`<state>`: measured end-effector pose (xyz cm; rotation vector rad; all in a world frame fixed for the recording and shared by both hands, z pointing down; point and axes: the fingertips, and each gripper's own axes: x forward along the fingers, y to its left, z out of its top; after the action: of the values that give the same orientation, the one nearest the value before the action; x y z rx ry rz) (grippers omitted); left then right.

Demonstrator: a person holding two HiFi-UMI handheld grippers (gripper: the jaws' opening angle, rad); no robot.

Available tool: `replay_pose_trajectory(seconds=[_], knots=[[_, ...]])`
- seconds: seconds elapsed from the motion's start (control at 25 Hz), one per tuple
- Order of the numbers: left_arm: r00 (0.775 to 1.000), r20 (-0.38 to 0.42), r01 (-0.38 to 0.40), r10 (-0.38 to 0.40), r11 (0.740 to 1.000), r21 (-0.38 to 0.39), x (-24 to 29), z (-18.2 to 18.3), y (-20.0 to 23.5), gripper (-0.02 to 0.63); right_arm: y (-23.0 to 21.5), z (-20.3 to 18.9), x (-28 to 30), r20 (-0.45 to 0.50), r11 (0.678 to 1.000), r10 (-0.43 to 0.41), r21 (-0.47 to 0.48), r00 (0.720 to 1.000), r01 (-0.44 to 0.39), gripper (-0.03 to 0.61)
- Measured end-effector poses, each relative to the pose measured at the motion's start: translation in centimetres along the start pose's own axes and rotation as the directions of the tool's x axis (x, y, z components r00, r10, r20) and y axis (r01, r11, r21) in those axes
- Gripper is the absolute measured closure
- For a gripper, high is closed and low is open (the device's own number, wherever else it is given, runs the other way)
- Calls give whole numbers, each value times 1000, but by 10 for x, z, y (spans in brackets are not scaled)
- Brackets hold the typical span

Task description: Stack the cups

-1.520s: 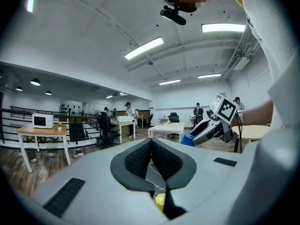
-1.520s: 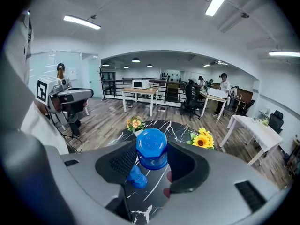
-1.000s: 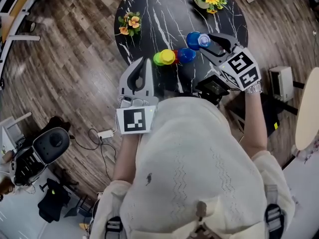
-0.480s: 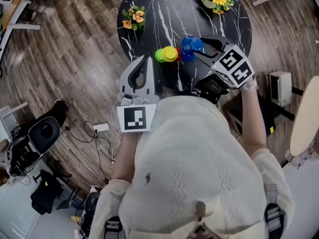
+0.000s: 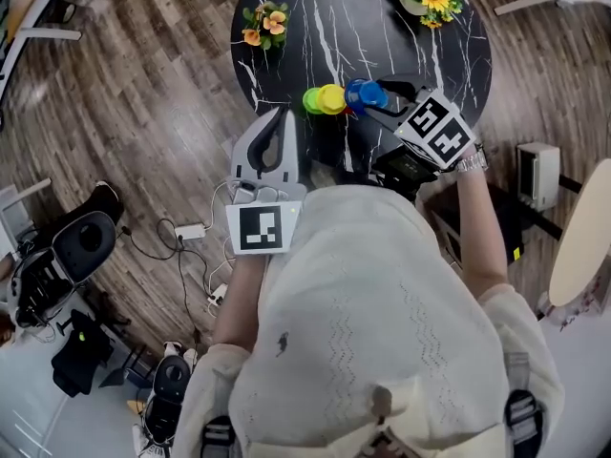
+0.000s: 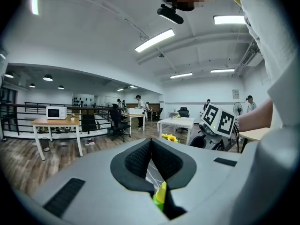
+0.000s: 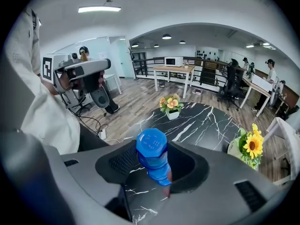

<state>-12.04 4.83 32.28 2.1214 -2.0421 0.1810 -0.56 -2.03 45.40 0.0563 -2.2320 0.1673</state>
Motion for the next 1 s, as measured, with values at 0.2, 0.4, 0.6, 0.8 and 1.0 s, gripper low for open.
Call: replay_pose_trajectory(seconds=[0.2, 0.4, 0.6, 0.8, 1.0], knots=[[1000, -14, -7, 7, 1000, -9, 1, -8, 2, 592, 3, -4, 9, -19, 1000, 2, -18, 1000, -3, 360], [1000, -22, -12, 12, 1000, -17, 1, -10, 6, 592, 6, -3, 13, -33, 999, -2, -46, 999, 0, 360], [1000, -20, -11, 10, 1000, -14, 3, -10, 8, 592, 9, -2, 15, -36, 998, 6, -57, 999, -8, 359], [1000, -23, -4, 4, 1000, -14, 4, -11, 7, 592, 13, 3, 14, 5, 999, 30, -39, 1000, -29, 357], [1000, -24, 5, -5, 1000, -9, 7, -10, 5, 592, 13, 0, 14, -5, 999, 31, -40, 1000, -31, 331]])
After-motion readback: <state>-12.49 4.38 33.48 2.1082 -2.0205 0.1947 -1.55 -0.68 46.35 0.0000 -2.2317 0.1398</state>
